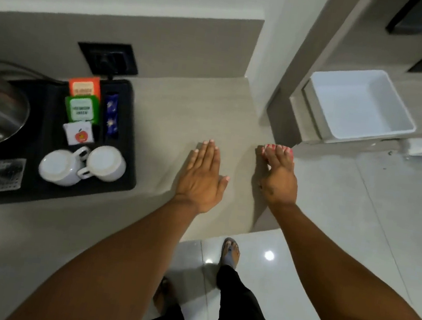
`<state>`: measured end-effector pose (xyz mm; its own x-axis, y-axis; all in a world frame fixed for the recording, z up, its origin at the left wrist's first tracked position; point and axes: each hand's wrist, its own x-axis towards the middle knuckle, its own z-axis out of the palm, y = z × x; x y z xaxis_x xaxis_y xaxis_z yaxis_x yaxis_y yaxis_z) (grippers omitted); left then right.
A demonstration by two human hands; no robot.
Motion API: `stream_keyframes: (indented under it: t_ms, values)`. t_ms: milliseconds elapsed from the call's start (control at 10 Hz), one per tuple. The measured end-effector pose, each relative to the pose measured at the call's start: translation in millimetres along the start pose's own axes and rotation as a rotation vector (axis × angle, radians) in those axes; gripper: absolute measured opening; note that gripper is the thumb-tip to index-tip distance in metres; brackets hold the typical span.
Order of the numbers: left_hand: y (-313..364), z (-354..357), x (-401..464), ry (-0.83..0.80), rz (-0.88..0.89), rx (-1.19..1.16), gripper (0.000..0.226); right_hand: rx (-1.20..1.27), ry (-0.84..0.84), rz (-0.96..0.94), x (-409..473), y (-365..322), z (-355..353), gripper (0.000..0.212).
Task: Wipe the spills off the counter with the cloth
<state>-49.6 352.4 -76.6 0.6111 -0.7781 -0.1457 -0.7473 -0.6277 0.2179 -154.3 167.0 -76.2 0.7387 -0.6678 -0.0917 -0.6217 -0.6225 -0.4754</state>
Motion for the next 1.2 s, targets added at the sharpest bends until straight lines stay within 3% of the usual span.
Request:
stream_keyframes:
  t_ms: [100, 300, 500, 800, 900, 1000, 1200]
  values:
    - [43, -8, 48, 0.016, 0.064, -0.021, 0.078, 0.001, 0.072, -0.047, 38, 22, -41, 0.09]
    - [127, -21, 156, 0.059, 0.18, -0.054, 0.079, -0.031, 0.162, -0.028, 149, 73, -117, 0.077]
    - [201, -12, 251, 0.084, 0.198, -0.065, 0.08, -0.042, -0.009, 0.051, 228, 142, -136, 0.064]
    - [196, 34, 291, 0.054, 0.127, -0.042, 0.08, -0.061, -0.14, 0.111, 280, 165, -113, 0.063]
    - [201, 34, 290, 0.055, 0.164, -0.07, 0.082, -0.133, -0.095, 0.107, 270, 170, -120, 0.06]
    - [203, 20, 286, 0.034, 0.177, -0.091, 0.083, -0.123, 0.062, 0.103, 254, 171, -136, 0.045]
    - [139, -78, 264, 0.245, 0.16, -0.015, 0.081, 0.022, 0.356, -0.168, 212, 82, -208, 0.039]
